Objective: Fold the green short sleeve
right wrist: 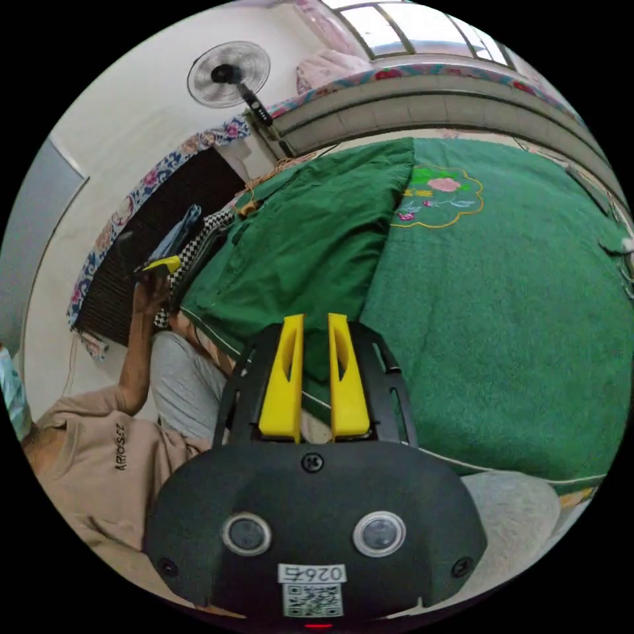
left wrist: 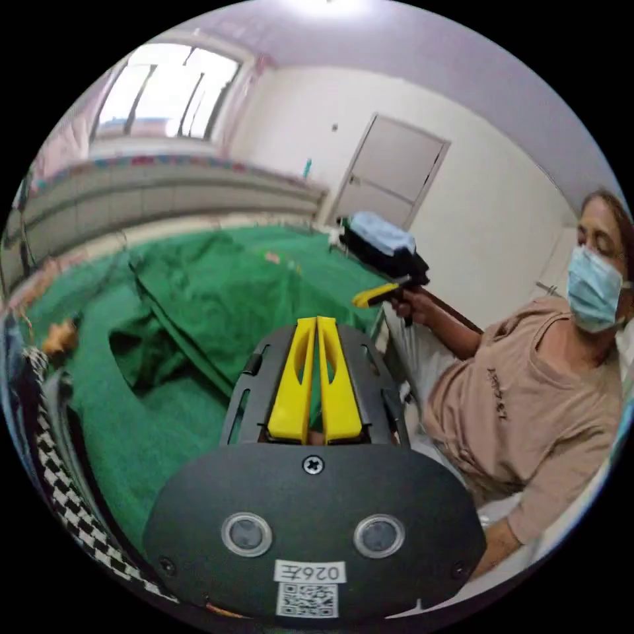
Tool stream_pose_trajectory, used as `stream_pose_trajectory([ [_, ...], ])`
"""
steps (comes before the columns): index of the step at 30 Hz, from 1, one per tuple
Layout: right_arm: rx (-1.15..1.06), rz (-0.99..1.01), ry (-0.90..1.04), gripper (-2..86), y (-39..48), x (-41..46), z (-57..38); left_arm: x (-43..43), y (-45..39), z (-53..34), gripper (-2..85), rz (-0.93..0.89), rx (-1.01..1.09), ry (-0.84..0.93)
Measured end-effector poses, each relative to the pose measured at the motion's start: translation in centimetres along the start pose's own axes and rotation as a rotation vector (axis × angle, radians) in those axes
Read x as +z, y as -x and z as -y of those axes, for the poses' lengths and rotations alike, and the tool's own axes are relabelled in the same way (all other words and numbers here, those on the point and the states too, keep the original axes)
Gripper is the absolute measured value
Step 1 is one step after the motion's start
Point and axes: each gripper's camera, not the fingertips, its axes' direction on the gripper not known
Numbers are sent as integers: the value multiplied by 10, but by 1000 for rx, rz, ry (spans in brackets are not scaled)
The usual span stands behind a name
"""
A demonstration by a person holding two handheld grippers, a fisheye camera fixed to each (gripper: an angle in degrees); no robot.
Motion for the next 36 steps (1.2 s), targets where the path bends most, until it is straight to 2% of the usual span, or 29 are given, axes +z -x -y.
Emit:
stream_pose_trajectory([
  [1, 20, 28, 5, 99, -7, -2, -3, -11, -37, -4, -9, 113, 96, -122],
  [3, 65, 132, 18, 116, -27, -7, -15, -5, -89, -13, -8, 278, 227, -180],
  [5, 94, 153, 32, 118, -38, -6, -25, 33, -132, -20, -4, 382, 327, -47],
  [8, 123, 161, 62, 112, -48, 2, -37, 85, -169, -23, 9, 418, 406, 185],
  [10, 105, 145, 77, 70, -48, -1, -42, 105, -193, -26, 45, 459, 485, 234],
  [12, 109, 243, 104, 4, -54, 1, -48, 117, -217, -31, 92, 475, 571, 221],
  [16, 209, 520, 32, -13, -75, -11, -58, 137, -257, -44, 157, 468, 638, 246],
  [19, 233, 663, -20, -15, -79, -29, -62, 152, -272, -55, 203, 584, 665, 304],
  [21, 223, 693, -21, -15, -71, -39, -62, 162, -275, -60, 197, 691, 679, 336],
  [25, 185, 721, -11, -14, -47, -48, -59, 187, -267, -63, 54, 946, 657, 510],
  [28, 103, 667, 0, -10, -15, -57, -54, 193, -268, -62, 20, 1029, 639, 563],
  [31, -94, 505, -9, 2, 23, -74, -56, 172, -258, -47, 4, 902, 490, 533],
  [33, -295, 228, -40, 51, 59, -91, -73, 153, -242, -37, -2, 798, 367, 497],
  [34, -329, 141, -45, 70, 68, -93, -79, 141, -230, -33, -5, 728, 288, 459],
  [36, -443, -160, -34, 143, 100, -91, -103, 125, -214, -30, -7, 641, 190, 408],
])
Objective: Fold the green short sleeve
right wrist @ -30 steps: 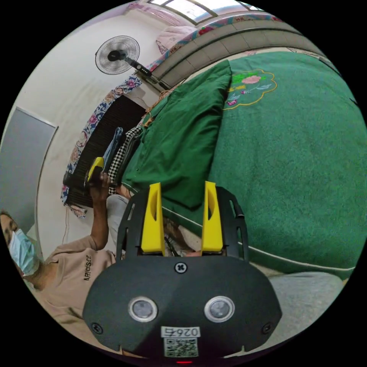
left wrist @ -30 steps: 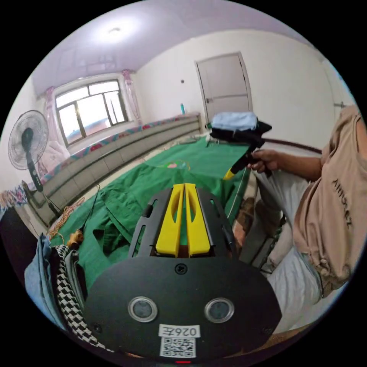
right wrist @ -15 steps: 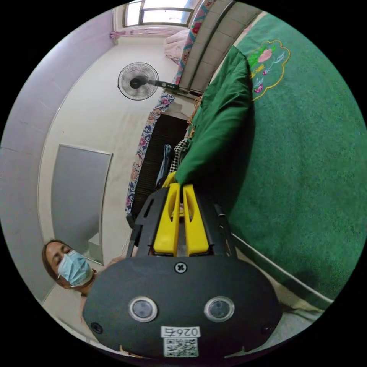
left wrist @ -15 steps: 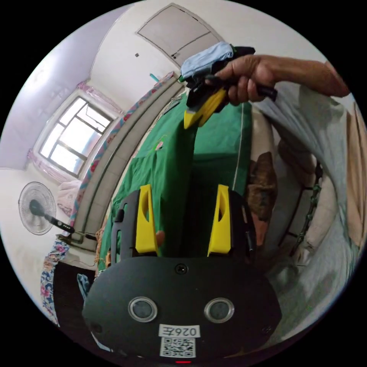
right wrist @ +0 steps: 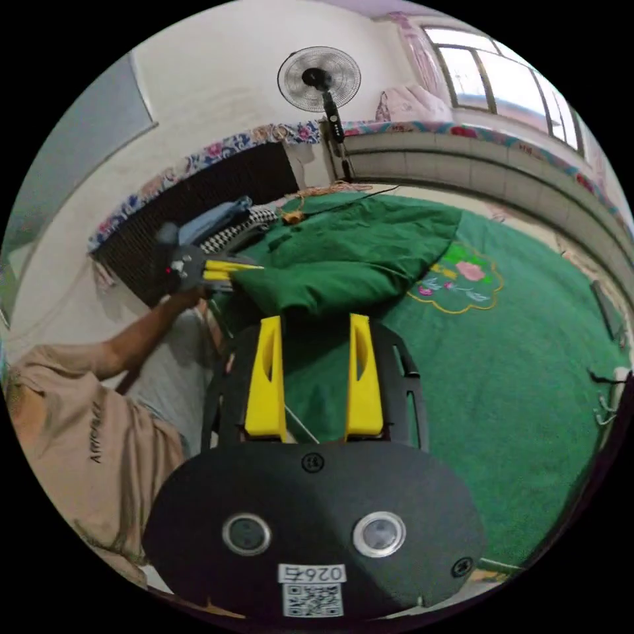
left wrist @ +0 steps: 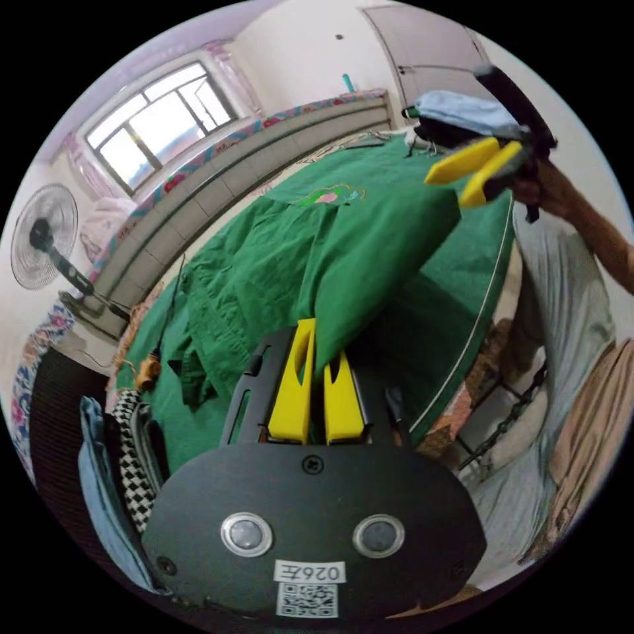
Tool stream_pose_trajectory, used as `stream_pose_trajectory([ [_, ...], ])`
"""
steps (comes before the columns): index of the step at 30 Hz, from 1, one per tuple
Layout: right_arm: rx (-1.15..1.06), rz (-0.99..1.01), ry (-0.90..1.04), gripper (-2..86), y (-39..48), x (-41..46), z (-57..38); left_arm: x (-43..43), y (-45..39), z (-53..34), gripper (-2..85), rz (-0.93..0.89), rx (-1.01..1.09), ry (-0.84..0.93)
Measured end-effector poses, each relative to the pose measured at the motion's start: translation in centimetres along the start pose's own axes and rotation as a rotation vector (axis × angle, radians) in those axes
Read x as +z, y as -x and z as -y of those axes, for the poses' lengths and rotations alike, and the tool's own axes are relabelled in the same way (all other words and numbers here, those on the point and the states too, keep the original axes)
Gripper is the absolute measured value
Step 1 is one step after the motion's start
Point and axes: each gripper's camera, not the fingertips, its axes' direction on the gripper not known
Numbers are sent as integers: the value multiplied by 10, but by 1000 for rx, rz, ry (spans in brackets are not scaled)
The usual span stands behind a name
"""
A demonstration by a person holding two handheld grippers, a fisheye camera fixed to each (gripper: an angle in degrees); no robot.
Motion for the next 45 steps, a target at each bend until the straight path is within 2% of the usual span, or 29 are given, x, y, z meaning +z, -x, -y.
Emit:
stream_pose_trajectory([
  [3, -152, -200, 95, 155, 49, 11, -11, -1, 23, -7, -8, -98, -94, -31],
  [8, -367, -398, 81, 152, 128, 28, 0, -2, 33, -11, -7, -171, -145, -52],
  [13, -701, -659, 75, 133, 198, 68, 17, -5, 21, -14, 7, -171, -122, -63],
  [16, -759, -775, 40, 55, 220, 81, 24, -17, 6, -18, 60, -66, -107, -80],
  [19, -621, -651, -20, 21, 217, 55, 41, -35, -24, -28, 140, 132, -41, -105],
  [21, -531, -510, -17, 12, 202, 36, 57, -42, -49, -34, 151, 223, 25, -151],
  [26, -389, -342, -64, 0, 172, 7, 78, -19, -105, -34, 83, 524, 254, -97],
  [34, -336, -244, -44, -11, 153, -3, 80, 8, -128, -11, 33, 804, 291, -22],
  [39, -415, -242, 43, -12, 159, 2, 57, 7, -137, 0, 9, 725, 311, 69],
  [42, -476, -239, 99, -12, 162, 1, 34, -11, -144, 2, 2, 588, 277, 59],
  [45, -538, -194, 159, -12, 163, -4, 4, -29, -162, 2, 0, 454, 336, 73],
])
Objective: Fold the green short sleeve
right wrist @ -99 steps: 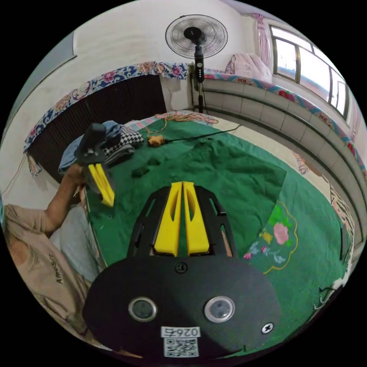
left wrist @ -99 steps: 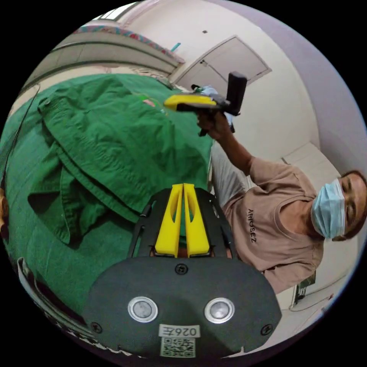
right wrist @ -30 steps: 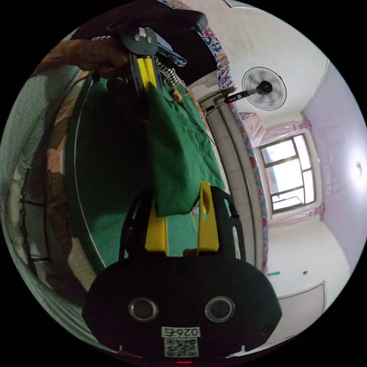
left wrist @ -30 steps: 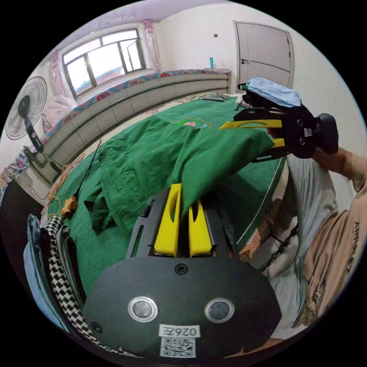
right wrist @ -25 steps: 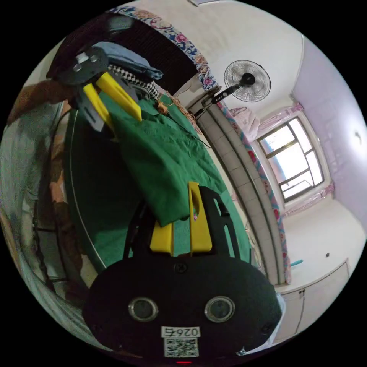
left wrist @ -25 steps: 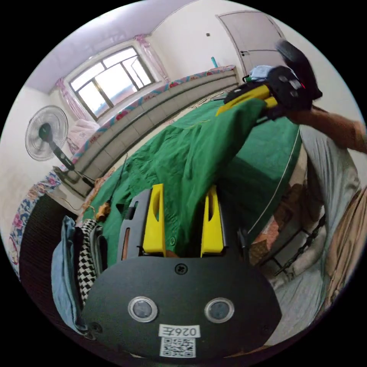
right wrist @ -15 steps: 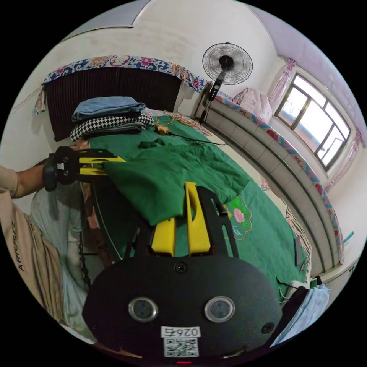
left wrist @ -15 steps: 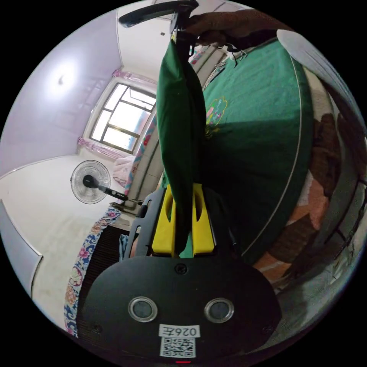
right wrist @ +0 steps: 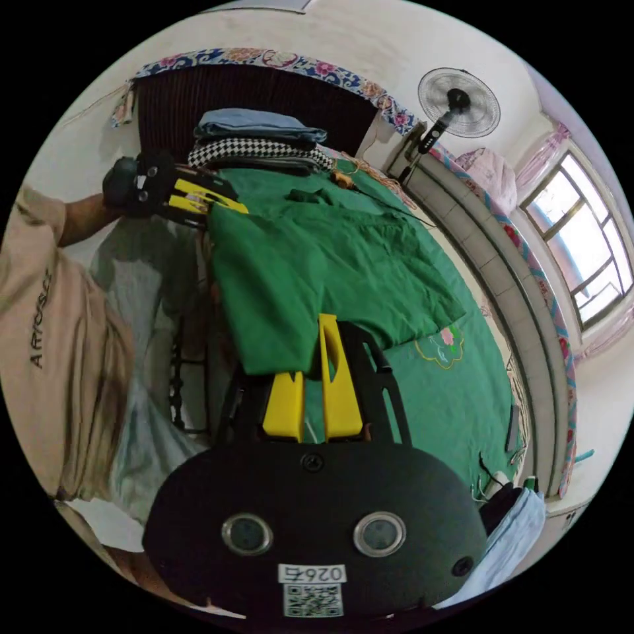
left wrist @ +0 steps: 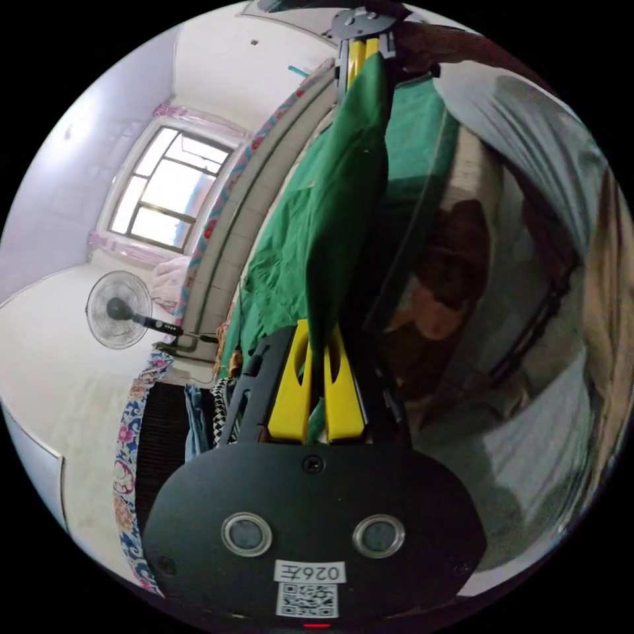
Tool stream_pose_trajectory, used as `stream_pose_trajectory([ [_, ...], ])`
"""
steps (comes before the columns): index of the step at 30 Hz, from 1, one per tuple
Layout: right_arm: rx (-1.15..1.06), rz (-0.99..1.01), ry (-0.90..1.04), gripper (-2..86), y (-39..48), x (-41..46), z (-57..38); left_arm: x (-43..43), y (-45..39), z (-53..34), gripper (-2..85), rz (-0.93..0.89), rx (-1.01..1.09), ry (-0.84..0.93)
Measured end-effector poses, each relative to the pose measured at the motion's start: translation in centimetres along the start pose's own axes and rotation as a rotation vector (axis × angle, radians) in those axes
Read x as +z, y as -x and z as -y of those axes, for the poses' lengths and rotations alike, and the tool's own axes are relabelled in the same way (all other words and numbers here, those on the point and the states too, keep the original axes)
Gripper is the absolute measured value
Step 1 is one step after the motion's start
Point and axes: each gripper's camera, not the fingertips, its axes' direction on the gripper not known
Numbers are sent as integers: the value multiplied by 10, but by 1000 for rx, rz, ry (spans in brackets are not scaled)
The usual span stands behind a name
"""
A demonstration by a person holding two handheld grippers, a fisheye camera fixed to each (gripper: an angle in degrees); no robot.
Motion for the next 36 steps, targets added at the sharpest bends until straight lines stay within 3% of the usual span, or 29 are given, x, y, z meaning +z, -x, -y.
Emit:
stream_pose_trajectory([
  [7, -35, 166, 21, -12, -4, -12, -36, -39, 12, 23, 1, -63, 297, -19],
  [12, 235, 350, -135, -12, -133, -21, -44, -10, 101, 77, 3, 28, 354, -72],
  [18, 572, 553, -85, -11, -316, 51, -53, 122, 204, 184, 9, -84, 408, 4],
  [24, 972, 590, -38, 20, -435, 179, -89, 318, 259, 270, 32, -302, 261, 162],
  [28, 1212, 647, -92, 59, -463, 245, -129, 439, 274, 292, 59, -567, 144, 411],
  [31, 1239, 715, -166, 62, -487, 257, -147, 451, 309, 288, 61, -674, 69, 346],
  [36, 1230, 485, -185, 95, -508, 235, -143, 453, 373, 261, 63, -749, -74, 255],
])
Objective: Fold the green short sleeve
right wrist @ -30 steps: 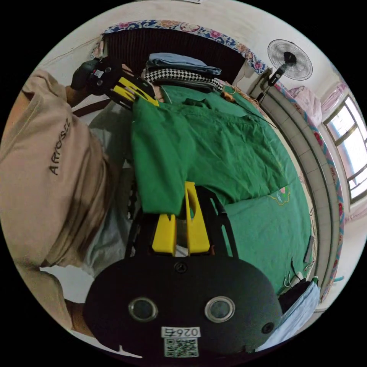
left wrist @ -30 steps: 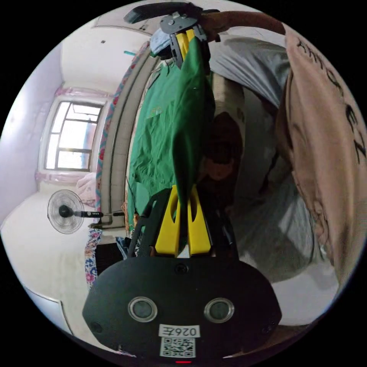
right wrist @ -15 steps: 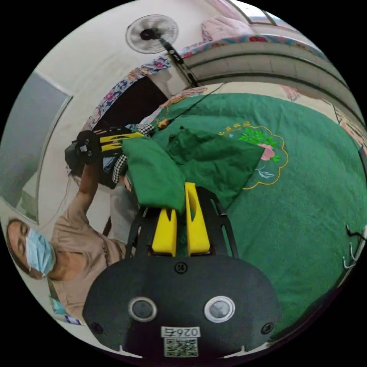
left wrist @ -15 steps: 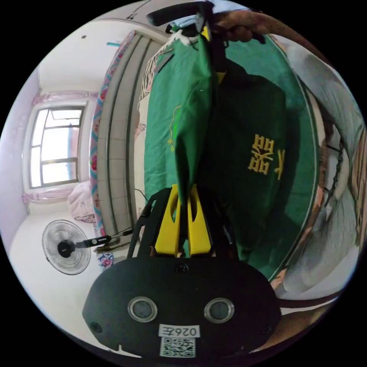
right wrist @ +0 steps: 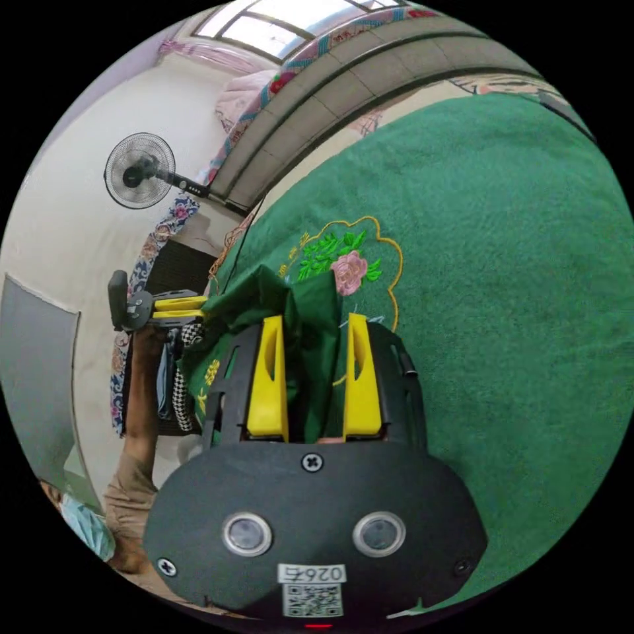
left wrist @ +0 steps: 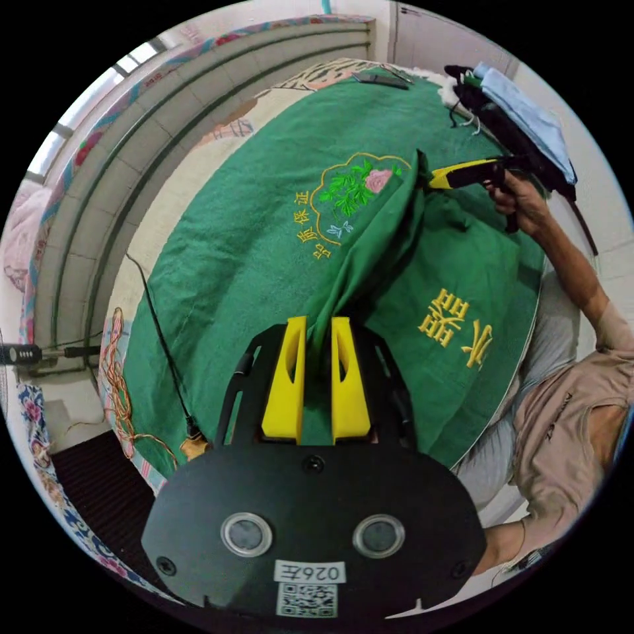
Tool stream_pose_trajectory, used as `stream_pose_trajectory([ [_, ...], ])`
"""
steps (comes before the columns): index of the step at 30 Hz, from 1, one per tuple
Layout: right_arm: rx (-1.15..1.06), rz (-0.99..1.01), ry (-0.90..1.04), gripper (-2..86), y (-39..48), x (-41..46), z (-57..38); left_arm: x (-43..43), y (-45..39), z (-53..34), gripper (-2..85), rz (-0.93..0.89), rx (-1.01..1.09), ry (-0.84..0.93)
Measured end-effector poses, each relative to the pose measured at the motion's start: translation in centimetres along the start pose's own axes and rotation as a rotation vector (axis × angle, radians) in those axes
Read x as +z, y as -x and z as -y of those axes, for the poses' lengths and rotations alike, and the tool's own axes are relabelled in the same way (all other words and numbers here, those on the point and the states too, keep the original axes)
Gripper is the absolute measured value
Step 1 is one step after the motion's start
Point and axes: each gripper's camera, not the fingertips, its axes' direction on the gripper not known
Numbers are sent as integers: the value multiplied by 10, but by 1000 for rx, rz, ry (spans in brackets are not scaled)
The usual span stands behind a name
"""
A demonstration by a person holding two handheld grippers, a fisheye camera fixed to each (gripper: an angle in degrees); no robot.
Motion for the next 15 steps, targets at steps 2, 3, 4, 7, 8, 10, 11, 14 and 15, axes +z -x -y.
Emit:
stream_pose_trajectory([
  [2, -15, -30, -51, 85, 5, -5, 1, -8, 31, -15, 56, 1, -100, -4],
  [3, -26, -51, -66, 76, 9, -6, 1, -9, 38, -19, 53, 5, -129, -5],
  [4, -35, -65, -70, 72, 13, -5, 1, -14, 51, -28, 24, 3, -193, -18],
  [7, -155, -120, -59, 56, 47, 3, -3, -31, 60, -51, -4, 34, -315, -117],
  [8, -237, -136, -30, 45, 67, 8, -7, -37, 47, -58, -7, 40, -288, -182],
  [10, -376, -170, 36, 22, 96, 19, -14, -40, 15, -64, -8, 28, -194, -267],
  [11, -468, -208, 106, 3, 112, 30, -18, -35, -11, -64, -8, 24, -92, -289],
  [14, -603, -312, 506, -6, 124, 82, -20, 23, -54, -55, -7, 363, 61, -57],
  [15, -608, -315, 633, -8, 119, 99, -22, 42, -54, -54, -7, 450, 73, 26],
])
